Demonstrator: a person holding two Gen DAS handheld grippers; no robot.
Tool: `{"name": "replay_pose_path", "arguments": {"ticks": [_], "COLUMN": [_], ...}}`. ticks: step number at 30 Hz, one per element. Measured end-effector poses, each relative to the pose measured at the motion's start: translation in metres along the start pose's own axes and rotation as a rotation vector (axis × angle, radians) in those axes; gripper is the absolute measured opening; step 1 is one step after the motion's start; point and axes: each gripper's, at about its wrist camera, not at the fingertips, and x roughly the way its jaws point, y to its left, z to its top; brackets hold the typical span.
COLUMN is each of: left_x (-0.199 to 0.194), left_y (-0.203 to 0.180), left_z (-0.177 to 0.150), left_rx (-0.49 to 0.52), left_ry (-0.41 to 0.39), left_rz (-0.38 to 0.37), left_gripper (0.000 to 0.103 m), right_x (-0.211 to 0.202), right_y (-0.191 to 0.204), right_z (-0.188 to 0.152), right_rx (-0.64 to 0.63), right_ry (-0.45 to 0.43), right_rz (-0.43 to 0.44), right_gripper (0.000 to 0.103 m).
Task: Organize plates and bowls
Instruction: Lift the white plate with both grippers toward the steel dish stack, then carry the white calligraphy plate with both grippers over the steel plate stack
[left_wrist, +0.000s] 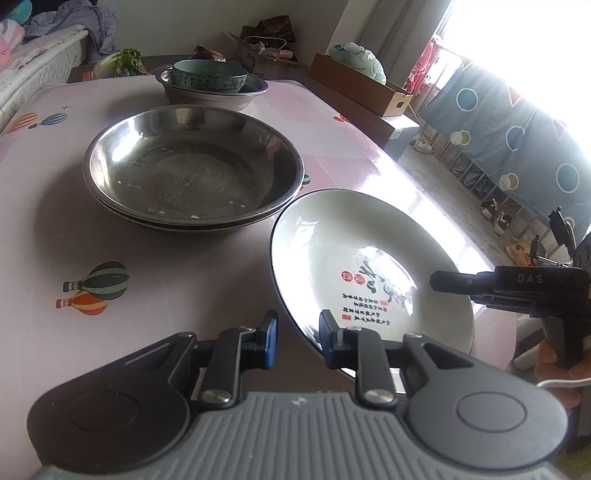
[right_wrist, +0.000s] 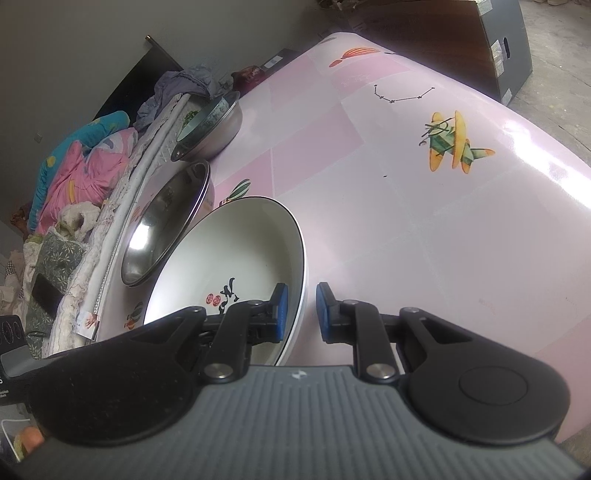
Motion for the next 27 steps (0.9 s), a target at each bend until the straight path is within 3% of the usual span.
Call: {"name": "replay_pose_path", "arguments": {"ticks": [14, 21, 27], "left_x": [0.010, 0.008, 0.013], "left_y": [0.000, -0.002, -0.007], "left_z": [0.009, 0.005, 0.013], "left_rx": [0.001, 0.008, 0.074], "left_ry": [0.016, 0.030, 0.035], "left_rz": [-0.006, -0.032, 0.014], "left_gripper": [0.021, 0.022, 0.028], "right_x": [0.001, 0.003, -0.002], "right_y": [0.013, 0.007, 0.010], "right_z": [-0.005, -0.002, -0.006], "right_rx": [-0.090, -0.080, -0.107], "right_ry": [-0.011, -0.025, -0.031], "right_rz": [-0.029, -0.027, -0.058], "right_gripper": [0.017, 0.016, 0.016]}}
